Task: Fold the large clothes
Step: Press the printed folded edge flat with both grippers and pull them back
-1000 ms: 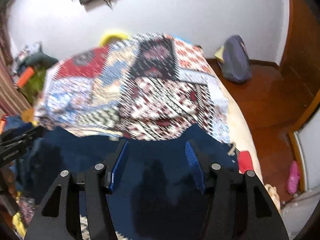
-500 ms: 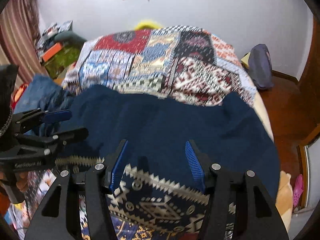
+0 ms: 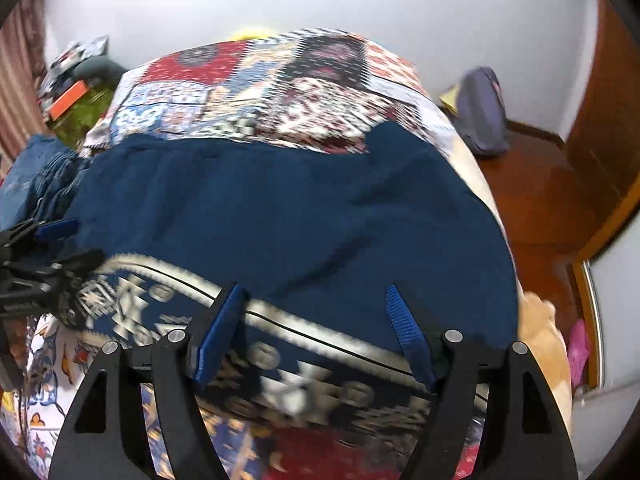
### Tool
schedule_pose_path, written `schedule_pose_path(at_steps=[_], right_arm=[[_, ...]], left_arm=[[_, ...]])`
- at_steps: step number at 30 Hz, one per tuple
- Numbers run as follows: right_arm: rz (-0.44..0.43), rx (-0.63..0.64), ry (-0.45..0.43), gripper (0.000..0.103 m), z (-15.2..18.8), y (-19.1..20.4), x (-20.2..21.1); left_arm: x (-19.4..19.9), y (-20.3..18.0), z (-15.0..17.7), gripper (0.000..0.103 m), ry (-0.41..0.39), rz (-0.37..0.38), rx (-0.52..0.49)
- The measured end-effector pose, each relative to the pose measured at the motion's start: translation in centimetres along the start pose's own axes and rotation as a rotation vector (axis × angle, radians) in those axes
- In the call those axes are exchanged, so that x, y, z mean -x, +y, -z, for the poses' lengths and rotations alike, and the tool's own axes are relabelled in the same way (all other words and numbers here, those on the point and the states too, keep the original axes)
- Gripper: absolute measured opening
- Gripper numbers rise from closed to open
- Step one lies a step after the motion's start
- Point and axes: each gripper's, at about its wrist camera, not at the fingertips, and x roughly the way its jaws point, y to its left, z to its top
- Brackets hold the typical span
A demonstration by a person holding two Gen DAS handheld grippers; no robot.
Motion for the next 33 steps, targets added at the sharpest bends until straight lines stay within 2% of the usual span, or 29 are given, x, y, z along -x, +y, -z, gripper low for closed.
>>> schedule_pose_path(at_steps=[3, 5, 11, 12, 14, 17, 20, 22, 24, 30, 33], right_arm=[[0.006, -0.050, 0.000, 0.071, 1.1, -2.0, 0.8], [0.046, -0.064, 0.001, 0.071, 1.7, -2.7, 1.2], [0.059, -0.138, 0.027, 0.071, 3.0, -4.7, 2.2], [0.070, -0.142, 0.033, 0.071, 3.1, -4.8, 2.5], [0.086, -0.143, 0.044, 0.071, 3.3, -4.8, 3.1], [0.063, -0.154, 0.025, 0.071, 3.5, -4.7, 4.8], [0.039, -0.156, -0.005, 0.071, 3.6, -4.1, 6.7], [0.025, -0.148, -0.021, 0.071, 3.6, -3.6, 7.5], [0.008, -0.142, -0.035, 0.071, 3.4, -2.9, 8.1], [-0.041, -0.129, -0.040, 0.071, 3.3, -1.4, 7.9], [-0.058, -0.121, -0.037, 0.071, 3.3, -0.7, 7.4]], left_arm=[[0.5, 1.6, 1.3, 0.086, 0.011, 0.006, 0.038], [0.9, 2.0, 1.8, 0.086, 0.007, 0.000, 0.040], [2.3, 0.9, 3.1, 0.086, 0.008, -0.081, 0.001], [2.6, 0.9, 3.3, 0.086, 0.016, -0.075, 0.008], [3.4, 1.3, 3.7, 0.086, 0.033, -0.040, 0.048], [5.0, 2.5, 4.4, 0.086, 0.043, 0.024, 0.158], [6.4, 4.2, 5.5, 0.086, 0.043, 0.108, 0.332], [6.7, 5.1, 6.6, 0.086, 0.053, 0.213, 0.457], [6.6, 5.5, 7.5, 0.086, 0.072, 0.305, 0.544], [3.6, 5.6, 9.8, 0.086, 0.136, 0.481, 0.745], [2.7, 5.8, 9.8, 0.086, 0.084, 0.530, 0.830]])
